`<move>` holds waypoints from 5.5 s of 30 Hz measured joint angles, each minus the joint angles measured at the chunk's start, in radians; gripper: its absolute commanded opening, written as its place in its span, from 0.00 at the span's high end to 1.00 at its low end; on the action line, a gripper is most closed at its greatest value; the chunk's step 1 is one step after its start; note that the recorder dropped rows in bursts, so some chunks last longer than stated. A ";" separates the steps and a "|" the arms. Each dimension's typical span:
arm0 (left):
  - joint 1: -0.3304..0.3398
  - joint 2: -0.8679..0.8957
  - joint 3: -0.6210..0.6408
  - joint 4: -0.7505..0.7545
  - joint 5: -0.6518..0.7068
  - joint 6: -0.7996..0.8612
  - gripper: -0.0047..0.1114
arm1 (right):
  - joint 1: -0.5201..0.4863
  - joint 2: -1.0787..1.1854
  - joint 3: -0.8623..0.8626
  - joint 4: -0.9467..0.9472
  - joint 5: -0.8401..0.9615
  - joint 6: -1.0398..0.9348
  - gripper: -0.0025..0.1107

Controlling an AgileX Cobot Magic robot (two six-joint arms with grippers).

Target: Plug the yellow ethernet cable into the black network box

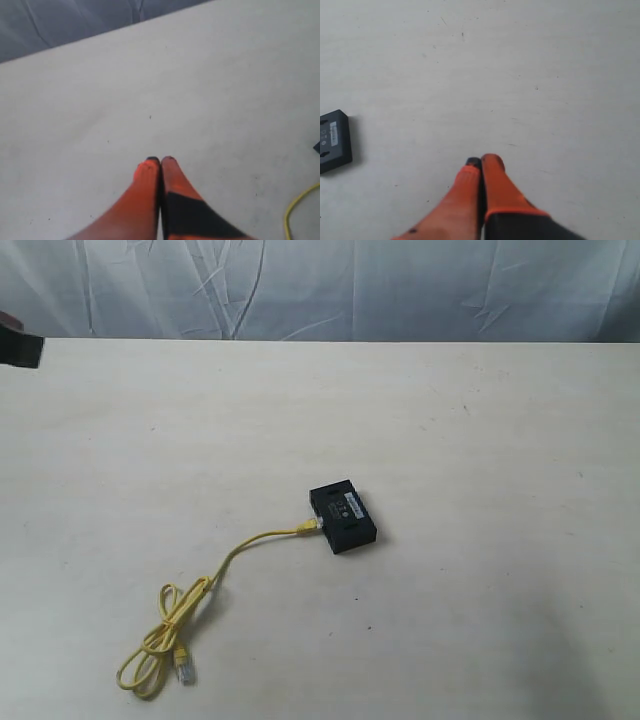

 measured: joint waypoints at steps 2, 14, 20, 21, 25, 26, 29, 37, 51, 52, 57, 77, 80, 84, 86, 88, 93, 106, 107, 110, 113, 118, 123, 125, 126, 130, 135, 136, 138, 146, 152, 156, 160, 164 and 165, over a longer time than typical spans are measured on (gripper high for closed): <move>0.000 -0.101 0.050 0.002 -0.017 -0.004 0.96 | 0.000 0.000 0.000 0.000 0.000 0.000 0.99; 0.000 -0.398 0.089 0.018 -0.013 -0.010 0.96 | 0.000 0.000 0.000 0.000 0.000 0.000 0.99; 0.000 -0.432 0.089 0.023 -0.013 -0.010 0.96 | 0.009 -0.104 0.021 0.009 -0.004 0.000 0.99; 0.000 -0.434 0.090 0.026 -0.013 -0.010 0.96 | 0.009 -0.143 0.033 0.011 -0.004 0.000 0.99; 0.000 -0.436 0.091 0.034 -0.013 -0.010 0.96 | 0.009 -0.306 0.068 0.013 -0.004 0.000 0.99; 0.000 -0.436 0.091 0.036 -0.013 -0.010 0.96 | 0.009 -0.347 0.072 0.015 -0.002 0.000 0.99; 0.000 -0.438 0.091 0.047 -0.013 -0.010 0.96 | 0.009 -0.441 0.079 0.017 -0.002 0.000 0.99; 0.000 -0.438 0.091 0.047 -0.013 -0.010 0.96 | 0.009 -0.530 0.081 -0.016 -0.002 0.000 0.99; 0.000 -0.438 0.091 0.053 -0.013 -0.010 0.96 | 0.015 -0.581 0.181 -0.146 -0.059 0.000 0.99; 0.000 -0.438 0.091 0.053 -0.013 -0.010 0.96 | 0.015 -0.598 0.210 -0.141 -0.077 0.000 0.99; 0.000 -0.438 0.091 0.053 -0.013 -0.010 0.96 | 0.015 -0.682 0.341 -0.106 -0.126 0.000 0.99; 0.000 -0.438 0.091 0.053 -0.013 -0.010 0.96 | 0.015 -0.691 0.469 -0.095 -0.190 0.001 0.99; 0.000 -0.438 0.091 0.053 -0.013 -0.010 0.96 | 0.015 -0.691 0.469 -0.095 -0.190 0.001 0.99; 0.000 -0.438 0.091 0.053 -0.013 -0.010 0.96 | 0.015 -0.691 0.469 -0.095 -0.190 0.001 0.99; 0.000 -0.438 0.091 0.055 -0.013 -0.010 0.96 | 0.015 -0.691 0.469 -0.095 -0.190 0.001 0.99; 0.033 -0.455 0.101 0.047 -0.013 -0.010 0.96 | 0.015 -0.691 0.469 -0.095 -0.190 0.001 0.99; 0.135 -0.552 0.219 -0.011 -0.020 -0.010 0.96 | 0.015 -0.691 0.469 -0.095 -0.190 0.001 0.99; 0.170 -0.862 0.712 -0.011 -0.247 -0.010 0.96 | 0.015 -0.691 0.469 -0.095 -0.190 0.001 0.99; 0.170 -0.896 0.740 -0.011 -0.262 -0.010 0.96 | 0.015 -0.691 0.469 -0.095 -0.190 0.001 0.99; 0.170 -0.989 0.805 -0.011 -0.284 -0.010 0.96 | 0.015 -0.691 0.469 -0.095 -0.190 0.001 0.99; 0.170 -1.063 0.856 -0.009 -0.288 -0.010 0.96 | 0.015 -0.691 0.469 -0.095 -0.190 0.001 0.99; 0.170 -1.079 0.895 -0.009 -0.285 -0.010 0.96 | 0.015 -0.693 0.469 -0.095 -0.190 0.001 0.99; 0.170 -1.079 0.901 -0.007 -0.230 -0.010 0.96 | 0.015 -0.693 0.469 -0.095 -0.190 0.001 0.99; 0.170 -1.079 0.902 -0.007 -0.223 -0.010 0.96 | 0.015 -0.693 0.469 -0.095 -0.190 0.001 0.99; 0.170 -1.079 0.902 -0.007 -0.221 -0.010 0.96 | 0.015 -0.693 0.469 -0.095 -0.190 0.001 0.99; 0.170 -1.079 0.902 -0.007 -0.221 -0.010 0.96 | 0.015 -0.693 0.471 -0.095 -0.190 0.001 0.99; 0.170 -1.079 0.902 -0.009 -0.221 -0.052 0.96 | 0.015 -0.693 0.471 -0.095 -0.190 0.001 0.99; 0.170 -1.079 0.902 -0.009 -0.221 -0.071 0.96 | 0.015 -0.693 0.471 -0.095 -0.190 0.001 0.99; 0.170 -1.079 0.904 -0.009 -0.221 -0.112 0.96 | 0.015 -0.693 0.471 -0.095 -0.190 0.001 0.99; 0.170 -1.079 0.919 -0.011 -0.247 -0.187 0.96 | 0.015 -0.693 0.471 -0.095 -0.190 0.001 0.99; 0.170 -1.081 0.919 -0.009 -0.249 -0.189 0.96 | 0.015 -0.693 0.471 -0.095 -0.190 0.001 0.99; 0.170 -1.081 0.919 -0.007 -0.249 -0.189 0.96 | 0.015 -0.693 0.471 -0.095 -0.190 0.001 0.99; 0.170 -1.081 0.919 0.009 -0.251 -0.191 0.96 | 0.015 -0.693 0.471 -0.095 -0.190 0.001 0.99; 0.170 -1.081 0.919 0.016 -0.253 -0.191 0.96 | 0.015 -0.693 0.471 -0.095 -0.190 0.001 0.99; 0.170 -1.081 0.919 0.018 -0.255 -0.191 0.96 | 0.015 -0.693 0.471 -0.095 -0.190 0.001 0.99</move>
